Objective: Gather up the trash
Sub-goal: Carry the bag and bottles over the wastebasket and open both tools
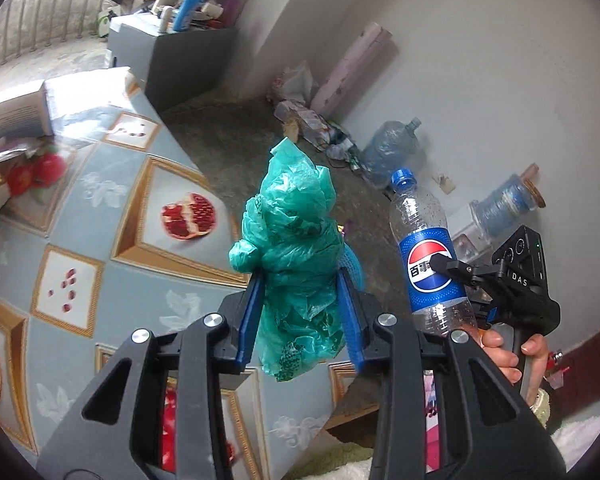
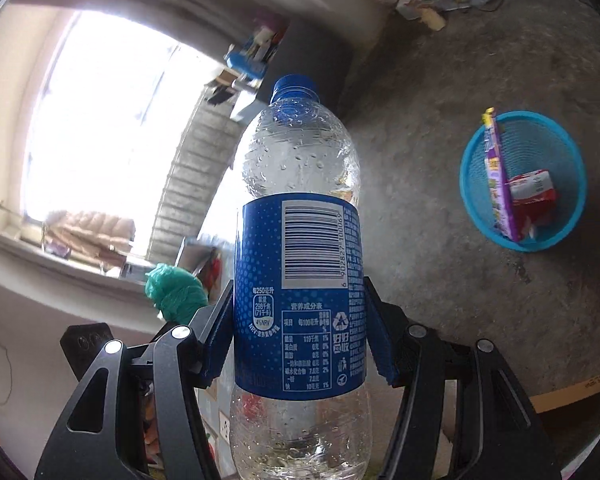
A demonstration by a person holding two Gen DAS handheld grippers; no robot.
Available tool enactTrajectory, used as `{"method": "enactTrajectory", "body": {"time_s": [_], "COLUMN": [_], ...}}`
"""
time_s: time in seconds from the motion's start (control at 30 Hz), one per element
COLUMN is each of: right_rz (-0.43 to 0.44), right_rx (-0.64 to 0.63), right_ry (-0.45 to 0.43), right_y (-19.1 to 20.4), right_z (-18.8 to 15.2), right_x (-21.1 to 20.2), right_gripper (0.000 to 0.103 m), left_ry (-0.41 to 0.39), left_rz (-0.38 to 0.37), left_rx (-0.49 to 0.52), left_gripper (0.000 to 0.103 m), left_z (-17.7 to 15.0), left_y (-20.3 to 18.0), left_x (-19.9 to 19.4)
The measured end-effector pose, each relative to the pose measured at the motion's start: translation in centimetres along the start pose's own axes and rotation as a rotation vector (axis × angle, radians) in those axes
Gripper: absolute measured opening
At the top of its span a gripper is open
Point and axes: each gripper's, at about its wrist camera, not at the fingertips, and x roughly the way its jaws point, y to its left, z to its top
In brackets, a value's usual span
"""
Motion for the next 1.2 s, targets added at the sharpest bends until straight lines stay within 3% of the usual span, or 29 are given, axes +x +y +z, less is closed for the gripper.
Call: {"method": "enactTrajectory", "body": {"time_s": [0.2, 0.43, 0.53, 0.67, 0.77, 1.03, 1.2], "right_rz": [-0.056, -0.048, -0.051, -0.085, -0.053, -0.102, -0.136], "right_rx": [0.226, 0.492, 0.589, 0.668, 0.675, 0.612, 0.545], "right_ry": [-0.078, -0.042, -0.076, -0.147, -0.176, -0.223, -0.268], "right_y": [-7.2, -14.7, -18.1, -21.0, -21.6, -21.0, -20.2], "right_z": [0.7, 3.6, 5.7, 6.9, 6.6, 4.9, 5.7], "right_x": [-2.4, 0.6, 2.2, 2.6, 2.0, -0.3, -1.8], "right_gripper": [0.058, 0.060, 0.069, 0.069, 0.069, 0.069, 0.069], "left_ry": [0.116, 0.215, 0.239, 0.267, 0.292, 0.394, 0.457], "left_rz": [-0.059, -0.074, -0.081, -0.085, -0.085, -0.084, -0.092], "left_rx": [0.039, 0.069, 0.087, 0.112, 0.128, 0.174, 0.185], "left_gripper": [0.034, 0.034, 0.034, 0.034, 0.034, 0.034, 0.034], "left_z": [1.1, 1.5, 1.5, 1.9, 2.3, 2.6, 3.0], "left_y": [-3.2, -5.4, -6.2, -7.2, -8.1, -10.9, -13.6], "left_x": [5.3, 10.4, 12.0, 14.0, 15.7, 21.2, 25.5]}}
